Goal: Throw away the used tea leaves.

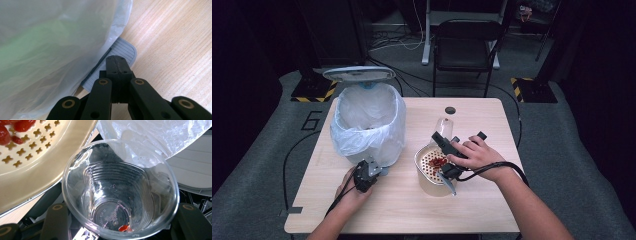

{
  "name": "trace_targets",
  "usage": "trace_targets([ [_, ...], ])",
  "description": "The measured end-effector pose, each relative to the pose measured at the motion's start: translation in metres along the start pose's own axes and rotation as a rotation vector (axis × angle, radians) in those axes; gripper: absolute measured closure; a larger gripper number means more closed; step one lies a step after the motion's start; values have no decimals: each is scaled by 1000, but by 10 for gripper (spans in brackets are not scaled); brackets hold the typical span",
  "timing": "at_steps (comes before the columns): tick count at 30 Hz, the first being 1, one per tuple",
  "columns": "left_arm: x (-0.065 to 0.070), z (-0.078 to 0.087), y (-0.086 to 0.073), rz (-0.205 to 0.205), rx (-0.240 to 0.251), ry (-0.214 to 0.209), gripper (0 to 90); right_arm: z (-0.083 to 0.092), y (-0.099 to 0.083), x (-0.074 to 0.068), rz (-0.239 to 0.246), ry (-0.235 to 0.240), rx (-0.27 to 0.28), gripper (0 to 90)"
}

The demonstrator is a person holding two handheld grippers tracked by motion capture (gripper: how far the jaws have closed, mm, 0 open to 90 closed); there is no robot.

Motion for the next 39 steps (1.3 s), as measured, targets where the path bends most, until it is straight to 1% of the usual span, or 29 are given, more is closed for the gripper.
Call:
trace_targets([
  [2, 0, 0, 0, 0, -1, -1, 900, 0, 0, 0, 0, 1, 0, 403],
  [3, 0, 1, 0, -1, -7, -11, 900, -1, 1, -2, -45, -18, 5, 403],
  [4, 0, 0, 0, -1, -6, -10, 900, -1, 2, -4, -87, -28, 7, 403],
  [5, 0, 0, 0, -1, -6, -10, 900, -1, 2, -4, -93, -30, 9, 403],
  [6, 0, 0, 0, -2, -6, -8, 900, -1, 2, -4, -86, -28, 9, 403],
  [7, 0, 0, 0, -2, -6, -4, 900, 0, 0, 0, 1, -5, 0, 402],
  [8, 0, 1, 0, -2, -7, -7, 900, 0, 0, -1, 3, 3, 1, 402],
  [10, 0, 0, 0, -1, -2, 0, 900, 0, 0, -1, 1, 6, 3, 402],
  [11, 0, 0, 0, -2, -7, -5, 900, 0, 0, -1, 4, 8, 3, 402],
  [12, 0, 0, 0, -1, -1, 1, 900, 0, 1, -1, 1, 8, 4, 401],
  [16, 0, 1, 0, -2, -8, -5, 900, 0, 1, -2, 5, 12, 5, 401],
  [17, 0, 0, 0, 0, -1, 2, 900, 0, 1, -2, 5, 11, 5, 400],
  [23, 0, 0, 0, 0, -1, 2, 900, 1, 1, 0, 2, 12, 12, 399],
  [24, 0, 0, 0, -3, -1, 3, 900, 0, 2, 0, -22, 0, 17, 399],
  [25, 0, 0, 0, -3, 4, 5, 900, 0, 3, -1, -64, -13, 17, 399],
  [26, 0, 0, 0, -2, 3, 5, 900, 0, 4, -1, -85, -20, 19, 398],
  [27, 0, 0, 0, -2, 1, 5, 900, 2, 1, 4, 0, -1, 15, 398],
  [28, 0, 0, 0, -1, -1, 3, 900, 2, 1, 3, 3, 12, 18, 398],
  [30, 0, 0, 0, -3, 3, 6, 900, 2, 0, 5, 7, 6, 18, 398],
  [32, 0, 0, 0, -2, 3, 6, 900, 1, 2, 4, -58, -19, 23, 397],
  [33, 0, 0, 0, -3, 3, 6, 900, 1, 2, 4, -71, -23, 26, 397],
  [36, 0, 0, 0, -3, -2, 3, 900, 2, 1, 7, -56, 0, 35, 396],
  [37, 0, 0, 0, -3, -2, 3, 900, 3, -2, 12, 17, 25, 28, 396],
  [38, 0, 0, 0, -2, -2, 2, 900, 4, -3, 14, 13, 43, 31, 396],
  [39, -1, 0, 0, -11, 2, 15, 900, 3, -4, 16, 5, 50, 40, 396],
])
Point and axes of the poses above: each handheld gripper's, and its own axes: z roughly backward along the jaws, y roughly out of its top, x roughly to its right, the point moved 6 cm from there along -z, roughly forward along the jaws, and after that the axes turned 1 degree about z, right-handed, at the moved point
